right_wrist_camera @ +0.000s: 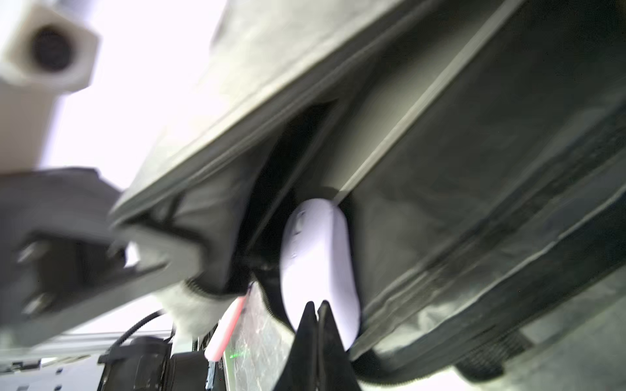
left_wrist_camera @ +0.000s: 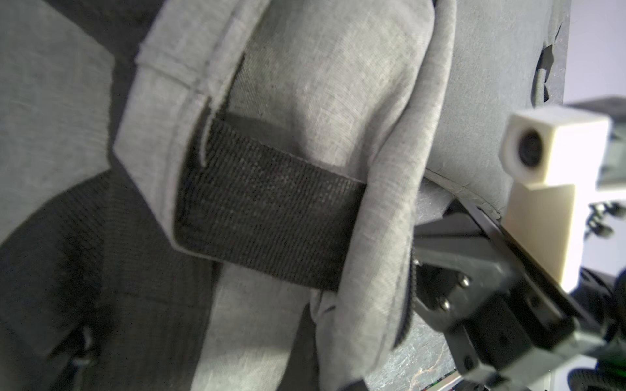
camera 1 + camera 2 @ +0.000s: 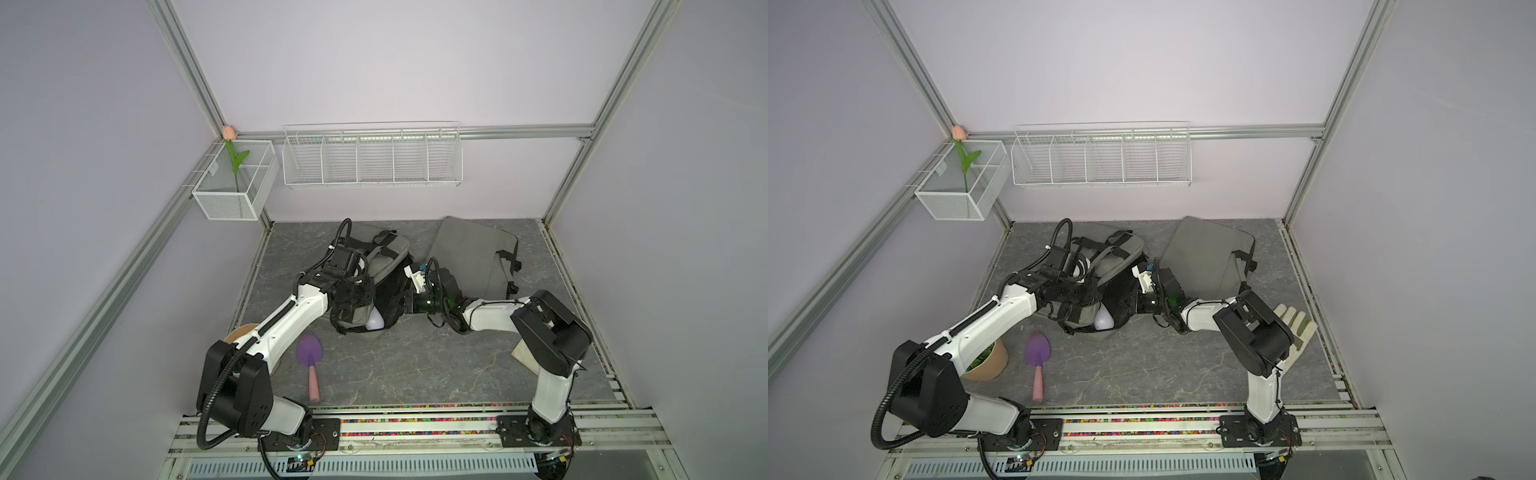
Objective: Put the mouse into the laptop bag
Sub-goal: Place the mouse in the zippered laptop bag.
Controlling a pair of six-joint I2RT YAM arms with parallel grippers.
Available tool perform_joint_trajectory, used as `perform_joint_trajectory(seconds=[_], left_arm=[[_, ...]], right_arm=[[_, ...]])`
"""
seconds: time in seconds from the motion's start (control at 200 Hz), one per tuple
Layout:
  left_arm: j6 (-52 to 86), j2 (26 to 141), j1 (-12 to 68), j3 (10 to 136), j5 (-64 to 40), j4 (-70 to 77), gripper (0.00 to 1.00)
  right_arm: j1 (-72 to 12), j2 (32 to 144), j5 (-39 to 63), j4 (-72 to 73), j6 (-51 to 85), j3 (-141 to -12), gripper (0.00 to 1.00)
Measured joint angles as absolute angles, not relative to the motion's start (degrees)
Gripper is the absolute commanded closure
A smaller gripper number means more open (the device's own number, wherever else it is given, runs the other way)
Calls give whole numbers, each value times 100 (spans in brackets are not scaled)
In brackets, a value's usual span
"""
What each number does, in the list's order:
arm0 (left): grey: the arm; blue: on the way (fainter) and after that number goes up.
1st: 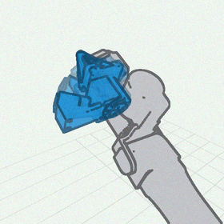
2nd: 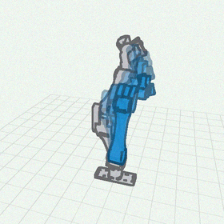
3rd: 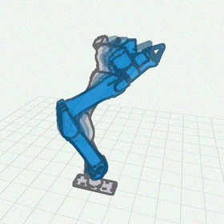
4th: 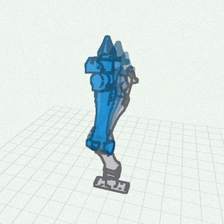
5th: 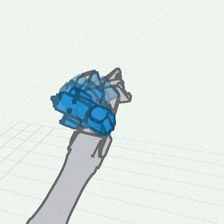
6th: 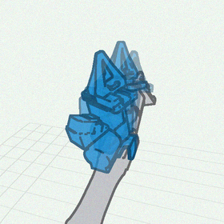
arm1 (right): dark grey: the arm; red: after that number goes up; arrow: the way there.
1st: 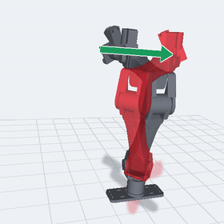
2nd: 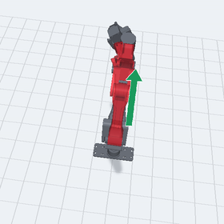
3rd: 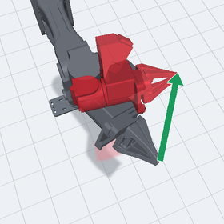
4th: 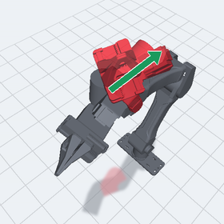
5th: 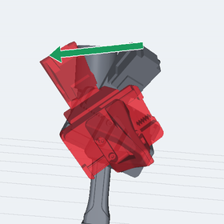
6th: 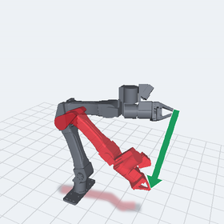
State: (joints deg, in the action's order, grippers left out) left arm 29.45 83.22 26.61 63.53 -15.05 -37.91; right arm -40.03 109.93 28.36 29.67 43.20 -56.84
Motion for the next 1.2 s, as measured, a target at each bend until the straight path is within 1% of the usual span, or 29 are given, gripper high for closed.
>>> perform_joint_trajectory(seconds=[0.16,0.305,0.375,0.485,0.635,0.705,0.775,1.03,1.2], left_arm=[[2969,8416,2661,6353,-1577,-3760,100],[2985,8468,2650,6355,-1584,-3760,100],[2989,8490,2611,6355,-1588,-3750,100],[2987,8530,2609,6381,-1586,-3828,100],[2987,8556,2609,6381,-1601,-3841,100],[2987,8558,2609,6381,-1634,-3820,100],[2987,8565,2611,6381,-1658,-3798,100],[2987,8573,2615,6386,-1741,-3669,100],[2987,8573,2615,6386,-1745,-3662,100]], right_arm=[[-4292,11336,2836,2139,4136,-6316,93],[-4613,11762,2888,2058,4213,-6670,93],[-4720,12016,2978,2244,4416,-6783,93],[-4845,12376,3072,2961,4862,-6785,93],[-4816,12464,3173,3983,5402,-6407,92],[-4768,12418,3194,4274,5520,-6147,92],[-4716,12243,3177,4244,5522,-5850,93],[-4770,11004,2716,3168,4989,-5247,93],[-5068,10779,2460,2687,4692,-5196,93]])
